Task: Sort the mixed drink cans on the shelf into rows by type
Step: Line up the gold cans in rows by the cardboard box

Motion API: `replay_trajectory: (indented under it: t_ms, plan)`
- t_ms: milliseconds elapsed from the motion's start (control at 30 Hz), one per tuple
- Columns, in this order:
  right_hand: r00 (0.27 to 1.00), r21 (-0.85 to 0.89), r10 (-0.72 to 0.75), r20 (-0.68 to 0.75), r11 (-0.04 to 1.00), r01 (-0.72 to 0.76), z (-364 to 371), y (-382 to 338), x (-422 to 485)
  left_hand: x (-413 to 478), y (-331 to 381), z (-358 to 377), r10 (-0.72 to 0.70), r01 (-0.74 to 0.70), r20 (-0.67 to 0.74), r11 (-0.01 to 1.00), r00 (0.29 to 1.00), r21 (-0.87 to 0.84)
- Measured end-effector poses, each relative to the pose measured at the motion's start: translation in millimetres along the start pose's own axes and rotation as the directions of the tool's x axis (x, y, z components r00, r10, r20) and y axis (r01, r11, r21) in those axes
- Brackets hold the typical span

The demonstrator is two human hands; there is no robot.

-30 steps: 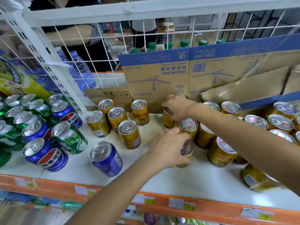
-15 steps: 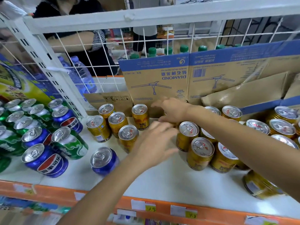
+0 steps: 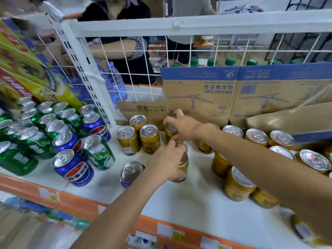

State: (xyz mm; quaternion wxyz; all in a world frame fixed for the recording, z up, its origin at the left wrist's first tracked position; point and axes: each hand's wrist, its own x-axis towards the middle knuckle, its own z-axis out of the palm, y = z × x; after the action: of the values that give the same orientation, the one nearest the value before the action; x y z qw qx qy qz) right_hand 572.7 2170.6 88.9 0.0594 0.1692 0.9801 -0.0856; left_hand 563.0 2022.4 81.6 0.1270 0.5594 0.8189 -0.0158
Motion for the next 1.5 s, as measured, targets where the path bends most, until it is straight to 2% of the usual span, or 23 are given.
replay_trajectory:
  t_ms: [100, 200, 333, 533, 667, 767, 867, 967, 1100, 1233, 1333, 1400, 1500]
  plan:
    - [0.996, -0.102, -0.066, 0.055, 0.992, 0.071, -6.1, -9.0, -2.7, -4.1, 27.6, 8.1, 0.170, -0.169, 0.008, 0.981, 0.985, -0.096]
    - [0.991, -0.100, -0.095, 0.095, 0.990, 0.104, -19.7, -7.0, -19.4, -5.2, 49.0, 13.8, 0.262, -0.259, -0.015, 0.940, 0.965, -0.221]
    - [0.975, -0.201, -0.105, 0.194, 0.969, 0.145, -33.2, 0.3, -53.0, -4.7, 56.8, 21.0, 0.249, -0.265, -0.090, 0.901, 0.964, -0.344]
    - [0.979, -0.302, -0.022, 0.202, 0.950, 0.084, -25.8, 4.2, -67.8, -19.1, 47.7, 18.6, 0.300, -0.317, -0.105, 0.889, 0.948, -0.330]
    - [0.973, -0.315, -0.006, 0.232, 0.945, 0.082, -24.3, 4.1, -64.1, -21.2, 14.3, -6.8, 0.211, -0.258, -0.206, 0.935, 0.956, -0.242]
    - [0.992, -0.331, -0.012, 0.125, 0.942, 0.053, -27.5, -0.1, -53.7, -18.1, -26.9, -27.0, 0.044, -0.112, -0.303, 0.972, 0.952, -0.209]
    - [0.998, -0.140, -0.046, 0.030, 0.989, 0.050, -25.5, -10.2, -27.1, -11.1, -72.3, -38.3, -0.162, 0.108, -0.362, 0.980, 0.918, -0.166]
    - [0.994, 0.069, -0.106, 0.036, 0.992, 0.103, -13.8, -30.9, 4.1, 4.6, -113.4, -39.3, -0.323, 0.305, -0.241, 0.946, 0.915, -0.110]
    - [0.983, 0.192, -0.155, 0.094, 0.972, 0.135, 8.6, -55.3, 25.2, 19.5, -137.4, -25.4, -0.328, 0.315, -0.058, 0.935, 0.943, -0.164]
    - [0.996, 0.114, -0.078, 0.047, 0.991, 0.072, 11.5, -58.6, 24.8, 19.6, -143.0, -23.0, -0.344, 0.326, -0.107, 0.933, 0.933, -0.151]
    - [0.998, 0.093, 0.008, 0.068, 0.996, -0.015, -2.7, -43.6, 14.7, 19.4, -133.3, -26.6, -0.321, 0.311, -0.054, 0.939, 0.945, -0.147]
    - [0.996, 0.027, 0.052, 0.068, 0.998, -0.054, -13.2, -32.6, 2.9, 19.4, -116.9, -31.0, -0.255, 0.253, -0.004, 0.960, 0.967, -0.118]
    - [0.992, -0.117, 0.130, -0.004, 0.985, -0.130, -23.4, -17.1, -12.3, 20.0, -81.8, -38.9, -0.103, 0.107, 0.058, 0.992, 0.993, -0.065]
